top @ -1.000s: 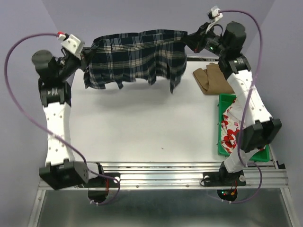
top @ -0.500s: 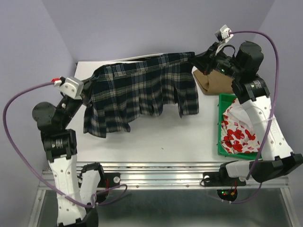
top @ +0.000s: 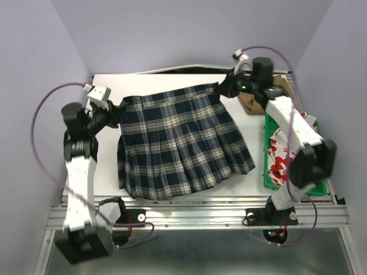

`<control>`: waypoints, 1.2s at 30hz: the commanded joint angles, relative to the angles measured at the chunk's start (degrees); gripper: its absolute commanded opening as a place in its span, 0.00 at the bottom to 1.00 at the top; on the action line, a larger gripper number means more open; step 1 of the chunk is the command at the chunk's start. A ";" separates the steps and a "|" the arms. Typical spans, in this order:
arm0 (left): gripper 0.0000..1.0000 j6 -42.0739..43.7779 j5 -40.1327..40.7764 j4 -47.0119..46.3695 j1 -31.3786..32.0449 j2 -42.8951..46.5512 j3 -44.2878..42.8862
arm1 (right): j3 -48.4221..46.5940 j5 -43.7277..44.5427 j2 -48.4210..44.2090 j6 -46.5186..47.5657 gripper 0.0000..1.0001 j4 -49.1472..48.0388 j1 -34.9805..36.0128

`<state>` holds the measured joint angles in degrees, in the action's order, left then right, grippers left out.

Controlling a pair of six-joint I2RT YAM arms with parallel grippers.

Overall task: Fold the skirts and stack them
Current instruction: Flatten the skirt out

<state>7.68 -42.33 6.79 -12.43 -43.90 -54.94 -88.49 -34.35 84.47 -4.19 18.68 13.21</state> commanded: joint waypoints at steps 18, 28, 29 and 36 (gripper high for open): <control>0.81 2.06 21.67 4.37 0.65 -56.04 -33.31 | -26.31 15.64 38.33 10.24 0.91 7.34 -0.38; 0.37 9.37 20.18 12.02 10.84 -46.37 -12.41 | -20.24 4.28 38.05 24.13 0.37 23.24 2.25; 0.35 9.37 20.09 12.54 12.06 -45.93 -11.43 | -19.71 4.81 38.58 25.35 0.34 24.20 2.26; 0.21 7.62 22.19 16.33 14.71 -52.41 -10.53 | -8.30 10.70 37.10 31.07 0.23 25.97 2.87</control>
<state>15.59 -21.52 21.21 2.35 -92.86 -63.72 -101.19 -26.06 122.74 22.02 41.39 16.23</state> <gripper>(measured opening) 0.248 0.242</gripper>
